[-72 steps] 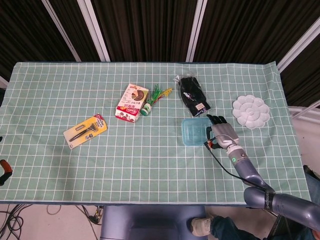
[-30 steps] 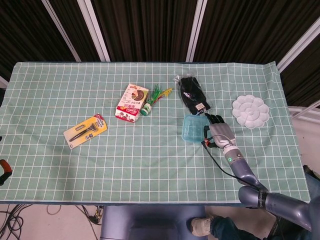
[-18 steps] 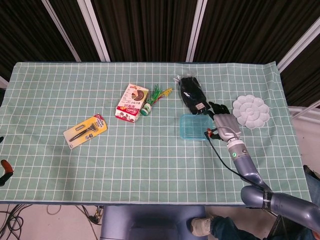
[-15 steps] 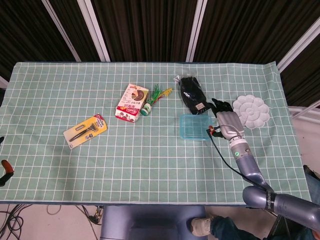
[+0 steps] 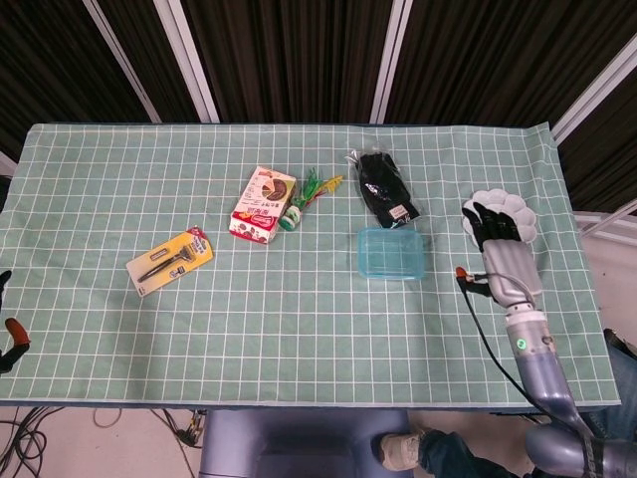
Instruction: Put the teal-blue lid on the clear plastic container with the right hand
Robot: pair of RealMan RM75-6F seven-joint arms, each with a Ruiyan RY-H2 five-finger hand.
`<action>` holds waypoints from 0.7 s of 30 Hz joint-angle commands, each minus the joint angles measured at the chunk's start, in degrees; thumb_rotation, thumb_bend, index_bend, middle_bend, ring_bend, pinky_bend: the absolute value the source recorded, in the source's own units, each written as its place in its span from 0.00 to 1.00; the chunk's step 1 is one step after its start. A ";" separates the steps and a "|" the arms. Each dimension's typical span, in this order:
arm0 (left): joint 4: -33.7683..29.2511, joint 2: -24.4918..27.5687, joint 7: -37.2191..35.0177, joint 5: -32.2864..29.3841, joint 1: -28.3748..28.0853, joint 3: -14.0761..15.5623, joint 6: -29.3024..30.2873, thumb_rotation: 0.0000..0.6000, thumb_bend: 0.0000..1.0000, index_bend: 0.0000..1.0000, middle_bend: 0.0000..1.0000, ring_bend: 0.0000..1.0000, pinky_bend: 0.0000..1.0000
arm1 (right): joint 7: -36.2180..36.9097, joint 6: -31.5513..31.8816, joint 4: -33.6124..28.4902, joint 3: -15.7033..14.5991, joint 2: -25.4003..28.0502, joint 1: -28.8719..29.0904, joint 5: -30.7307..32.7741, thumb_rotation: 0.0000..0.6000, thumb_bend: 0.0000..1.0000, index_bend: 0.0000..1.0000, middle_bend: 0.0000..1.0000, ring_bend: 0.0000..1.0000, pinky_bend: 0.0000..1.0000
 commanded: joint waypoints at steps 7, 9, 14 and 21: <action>0.43 -0.52 -0.25 2.72 0.81 0.88 1.52 1.00 0.77 0.05 0.00 0.00 0.00 | 8.81 20.01 3.80 -13.44 0.46 -17.22 -22.90 1.00 0.35 0.01 0.00 0.00 0.00; 0.36 -0.57 -0.18 3.33 0.98 1.06 1.85 1.00 0.77 0.05 0.00 0.00 0.00 | 9.46 21.53 6.04 -14.85 -0.19 -19.26 -24.24 1.00 0.35 0.01 0.00 0.00 0.00; 0.48 -0.77 0.29 4.35 1.26 1.58 2.11 1.00 0.77 0.05 0.00 0.00 0.00 | 9.00 23.33 9.69 -15.58 -1.91 -21.98 -25.79 1.00 0.35 0.00 0.00 0.00 0.00; 0.94 -1.47 1.57 5.41 1.32 2.19 2.03 1.00 0.77 0.05 0.00 0.00 0.00 | 7.09 23.34 9.72 -14.83 -2.03 -23.29 -26.68 1.00 0.35 0.00 0.00 0.00 0.00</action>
